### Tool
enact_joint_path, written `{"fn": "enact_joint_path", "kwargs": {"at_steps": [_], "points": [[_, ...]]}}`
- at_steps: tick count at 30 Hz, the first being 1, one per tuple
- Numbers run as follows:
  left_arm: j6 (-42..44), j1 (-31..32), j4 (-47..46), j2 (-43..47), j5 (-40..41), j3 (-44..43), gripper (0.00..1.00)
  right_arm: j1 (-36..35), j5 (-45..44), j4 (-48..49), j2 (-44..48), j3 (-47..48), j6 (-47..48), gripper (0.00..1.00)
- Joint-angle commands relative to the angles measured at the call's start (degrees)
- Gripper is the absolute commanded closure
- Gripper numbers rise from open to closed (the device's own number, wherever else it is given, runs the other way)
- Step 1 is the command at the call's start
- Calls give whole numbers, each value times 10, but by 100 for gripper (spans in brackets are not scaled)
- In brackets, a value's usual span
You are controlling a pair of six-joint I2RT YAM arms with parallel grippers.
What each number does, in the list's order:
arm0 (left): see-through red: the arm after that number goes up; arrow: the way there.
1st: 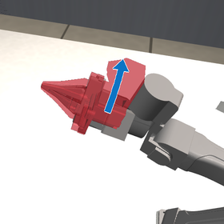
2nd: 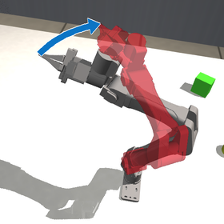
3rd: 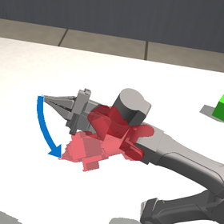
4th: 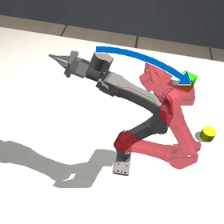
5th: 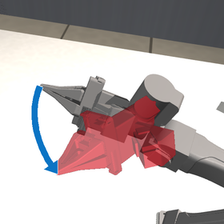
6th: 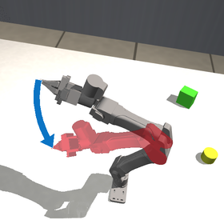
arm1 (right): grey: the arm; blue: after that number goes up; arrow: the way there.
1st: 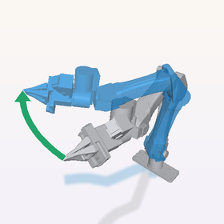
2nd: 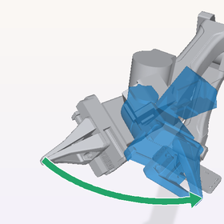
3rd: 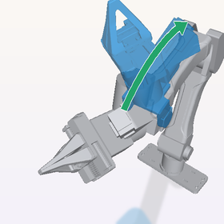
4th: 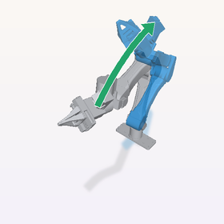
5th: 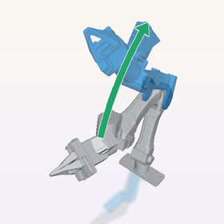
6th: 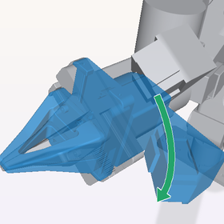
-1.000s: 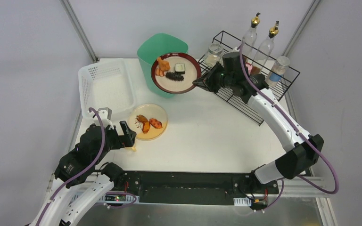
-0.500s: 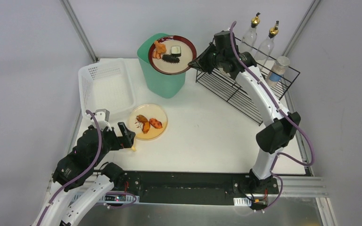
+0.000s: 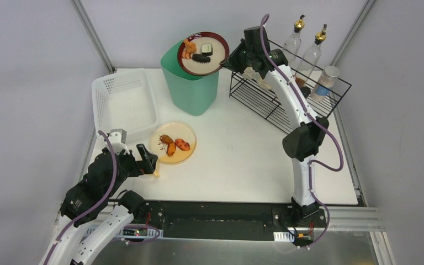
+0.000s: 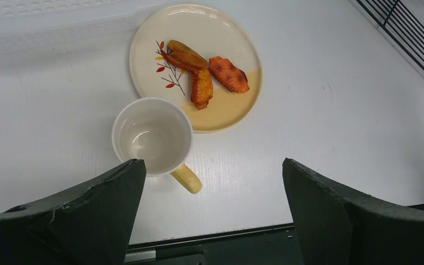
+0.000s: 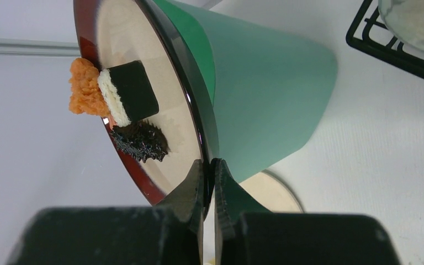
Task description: Clear the kitchen counter
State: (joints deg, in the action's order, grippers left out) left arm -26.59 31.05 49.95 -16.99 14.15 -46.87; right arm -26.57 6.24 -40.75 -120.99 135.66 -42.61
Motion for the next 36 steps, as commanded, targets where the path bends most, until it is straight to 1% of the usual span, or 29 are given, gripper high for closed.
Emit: {"fn": "enact_joint_path", "kwargs": {"at_steps": [1,9,18,25,36], "points": [[3,-1,-14,5,15,5,0,3,19,122,10,85,4,100],[2,-1,-14,3,15,5,0,-1,3,152,-6,79,81,100],[2,-1,-14,3,16,5,0,-9,-30,192,-8,77,126,100],[2,-1,-15,3,17,5,0,-19,-49,201,-16,80,158,100],[2,-2,-15,6,18,6,0,-46,-112,208,-25,93,261,100]]}}
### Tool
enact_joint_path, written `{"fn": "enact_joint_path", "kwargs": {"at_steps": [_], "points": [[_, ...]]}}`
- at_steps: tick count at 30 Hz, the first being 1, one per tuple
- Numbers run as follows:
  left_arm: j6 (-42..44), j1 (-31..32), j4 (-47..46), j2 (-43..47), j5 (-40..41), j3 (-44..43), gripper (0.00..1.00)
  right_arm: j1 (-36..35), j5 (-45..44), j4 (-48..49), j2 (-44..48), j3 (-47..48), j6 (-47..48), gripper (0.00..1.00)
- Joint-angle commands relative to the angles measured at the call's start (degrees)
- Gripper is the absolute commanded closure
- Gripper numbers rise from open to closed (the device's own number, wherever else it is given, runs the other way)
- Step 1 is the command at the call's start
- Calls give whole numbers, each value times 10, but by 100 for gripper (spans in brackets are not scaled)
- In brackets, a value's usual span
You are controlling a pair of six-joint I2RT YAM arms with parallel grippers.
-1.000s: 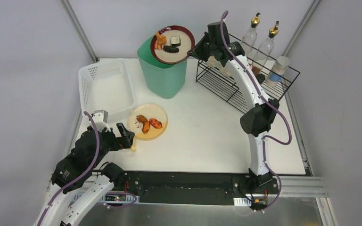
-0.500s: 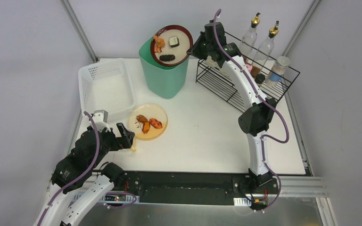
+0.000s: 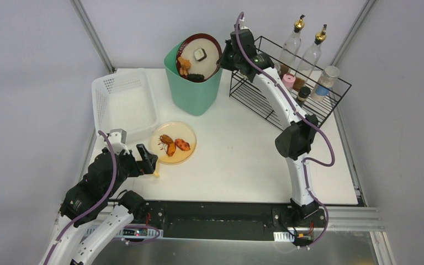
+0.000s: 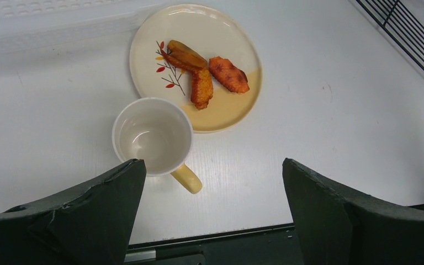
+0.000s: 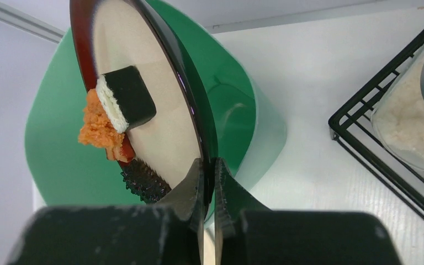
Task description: Clear the kitchen counter
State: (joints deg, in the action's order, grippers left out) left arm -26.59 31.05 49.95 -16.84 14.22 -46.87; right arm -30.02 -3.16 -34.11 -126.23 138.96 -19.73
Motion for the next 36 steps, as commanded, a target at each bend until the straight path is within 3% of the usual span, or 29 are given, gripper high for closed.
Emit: {"fn": "enact_joint_path", "kwargs": {"at_steps": [1,12,19,36], "points": [[2,-2,-14,3,17,5,0,-15,-28,145,28,60,52,100],[2,-5,-15,2,17,5,0,-41,-90,190,32,55,158,100],[2,-6,-15,2,17,5,0,-56,-122,269,47,14,250,100],[2,-7,-14,3,20,6,0,-132,-194,474,50,-54,605,100]]}}
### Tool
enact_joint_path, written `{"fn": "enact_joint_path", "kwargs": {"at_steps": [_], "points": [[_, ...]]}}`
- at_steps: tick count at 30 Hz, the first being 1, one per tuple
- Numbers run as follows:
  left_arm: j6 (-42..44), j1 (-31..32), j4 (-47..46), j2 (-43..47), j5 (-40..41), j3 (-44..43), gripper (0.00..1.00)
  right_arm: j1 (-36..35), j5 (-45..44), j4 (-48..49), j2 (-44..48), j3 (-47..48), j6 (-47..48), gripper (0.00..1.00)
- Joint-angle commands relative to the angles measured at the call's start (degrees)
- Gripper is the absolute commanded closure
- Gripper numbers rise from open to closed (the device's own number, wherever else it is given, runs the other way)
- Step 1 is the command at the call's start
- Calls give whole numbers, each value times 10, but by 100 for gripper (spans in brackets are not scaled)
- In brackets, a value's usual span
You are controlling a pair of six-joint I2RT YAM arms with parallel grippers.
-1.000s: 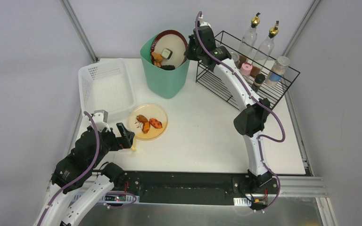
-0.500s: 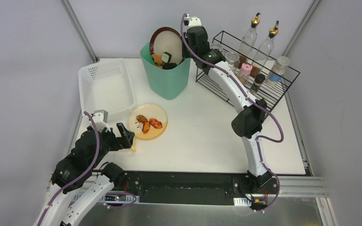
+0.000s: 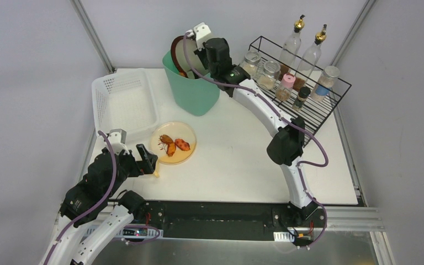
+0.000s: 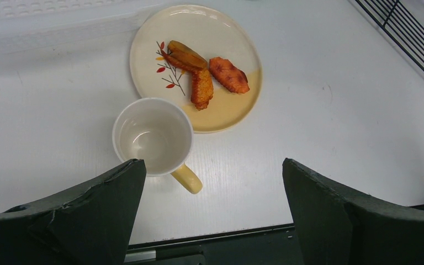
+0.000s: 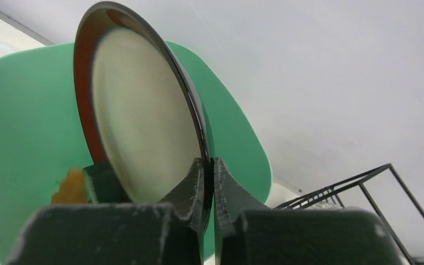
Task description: Clear the kitchen counter
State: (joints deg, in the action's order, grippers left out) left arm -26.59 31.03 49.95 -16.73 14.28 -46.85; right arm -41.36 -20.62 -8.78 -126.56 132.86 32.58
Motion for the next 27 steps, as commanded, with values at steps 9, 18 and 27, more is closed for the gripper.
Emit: {"fn": "enact_joint_path", "kwargs": {"at_steps": [9,18,27], "points": [[1,-7,-14,1,21,6,0,-33,-42,270,53,10,119,100],[1,-8,-14,2,21,6,0,-33,-91,291,68,28,105,100],[1,-8,-14,3,22,6,0,-32,-121,305,112,19,86,100]]}}
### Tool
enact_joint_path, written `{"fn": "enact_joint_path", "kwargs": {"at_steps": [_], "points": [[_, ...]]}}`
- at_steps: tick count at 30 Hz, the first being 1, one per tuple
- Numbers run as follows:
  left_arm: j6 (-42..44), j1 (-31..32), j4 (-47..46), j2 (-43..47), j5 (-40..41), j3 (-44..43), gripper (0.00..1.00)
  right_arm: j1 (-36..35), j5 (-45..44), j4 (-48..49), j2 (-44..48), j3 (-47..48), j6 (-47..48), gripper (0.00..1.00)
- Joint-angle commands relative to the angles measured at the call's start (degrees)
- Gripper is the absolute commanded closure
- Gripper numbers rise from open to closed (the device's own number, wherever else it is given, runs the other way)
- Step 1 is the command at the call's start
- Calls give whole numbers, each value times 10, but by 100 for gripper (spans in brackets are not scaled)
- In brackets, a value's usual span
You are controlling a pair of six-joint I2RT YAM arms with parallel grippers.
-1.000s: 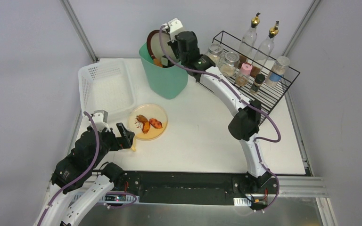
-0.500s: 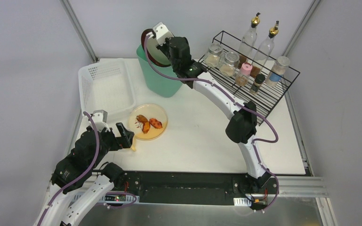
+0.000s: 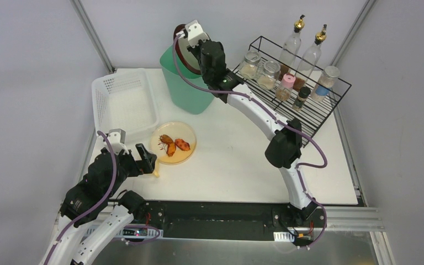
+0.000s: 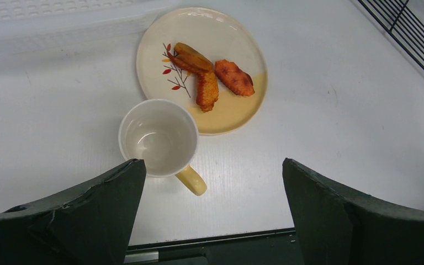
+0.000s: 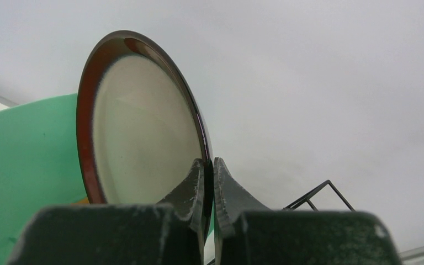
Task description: Clear the kitchen counter
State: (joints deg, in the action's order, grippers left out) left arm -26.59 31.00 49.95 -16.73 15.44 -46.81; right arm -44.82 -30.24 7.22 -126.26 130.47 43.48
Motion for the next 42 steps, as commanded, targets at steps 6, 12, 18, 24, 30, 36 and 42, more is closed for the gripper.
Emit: {"fn": "enact_joint_path", "kwargs": {"at_steps": [6,12,18,24,30,36,42], "points": [[0,-8,-14,7,14,6,0,3,-41,132,142,42,-42,100],[-1,-7,-14,13,16,6,0,4,-62,98,182,36,-83,100],[2,-7,-18,8,3,0,0,8,-72,10,247,24,-156,100],[-40,-7,-25,-12,-42,-41,1,9,-65,-101,347,-52,-257,100],[-99,-7,-34,-40,-71,-103,0,10,-54,-126,479,-223,-352,100],[-158,-7,-43,-76,-134,-136,0,14,-23,-195,572,-321,-461,100],[-215,-6,-65,-80,-168,-137,0,16,23,-232,658,-421,-555,100]]}}
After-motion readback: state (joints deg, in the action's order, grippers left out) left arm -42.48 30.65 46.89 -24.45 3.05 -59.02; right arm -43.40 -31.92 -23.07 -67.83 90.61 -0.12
